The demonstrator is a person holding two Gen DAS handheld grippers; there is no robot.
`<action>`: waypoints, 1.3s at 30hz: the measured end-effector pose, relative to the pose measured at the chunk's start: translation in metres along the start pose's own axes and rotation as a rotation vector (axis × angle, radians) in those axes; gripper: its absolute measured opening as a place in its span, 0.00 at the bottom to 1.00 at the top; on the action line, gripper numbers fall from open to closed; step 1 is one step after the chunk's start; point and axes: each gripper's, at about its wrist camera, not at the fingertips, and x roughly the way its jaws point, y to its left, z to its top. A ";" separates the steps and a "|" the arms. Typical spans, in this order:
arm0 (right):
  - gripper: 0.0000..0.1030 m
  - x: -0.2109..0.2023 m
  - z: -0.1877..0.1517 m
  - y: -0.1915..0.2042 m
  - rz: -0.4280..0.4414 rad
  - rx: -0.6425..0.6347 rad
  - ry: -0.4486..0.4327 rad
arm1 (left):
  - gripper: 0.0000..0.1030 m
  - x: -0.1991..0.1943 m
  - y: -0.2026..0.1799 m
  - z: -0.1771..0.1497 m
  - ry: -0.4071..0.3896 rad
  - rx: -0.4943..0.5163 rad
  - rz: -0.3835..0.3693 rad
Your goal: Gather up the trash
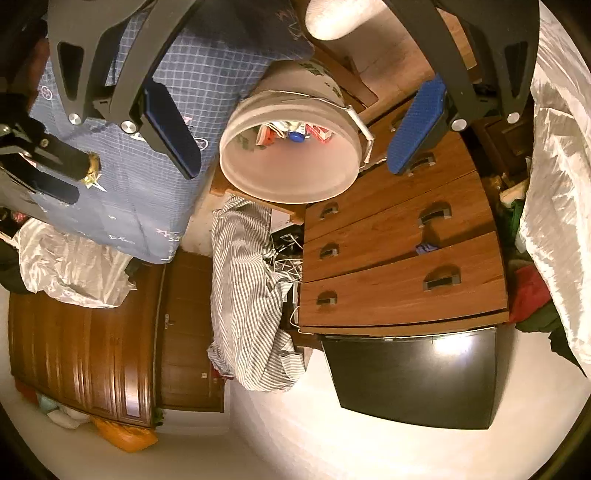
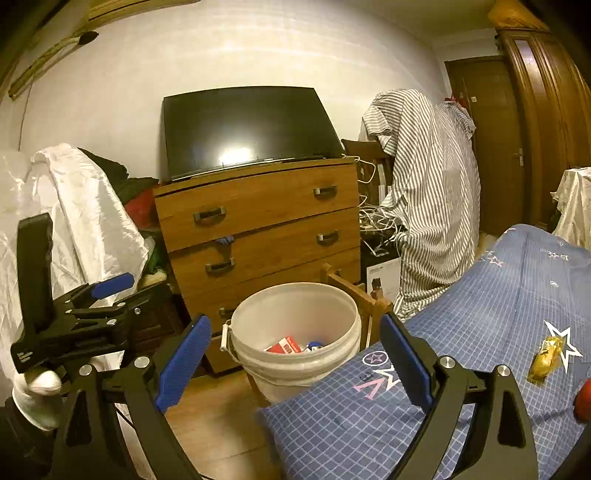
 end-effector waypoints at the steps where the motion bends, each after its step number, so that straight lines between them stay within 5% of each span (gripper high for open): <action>1: 0.89 -0.003 0.000 -0.001 -0.001 0.003 -0.003 | 0.95 -0.001 -0.002 -0.001 0.002 0.007 0.000; 39: 0.89 0.037 0.001 -0.003 -0.007 0.003 0.049 | 0.94 -0.010 0.001 0.000 0.013 -0.024 -0.037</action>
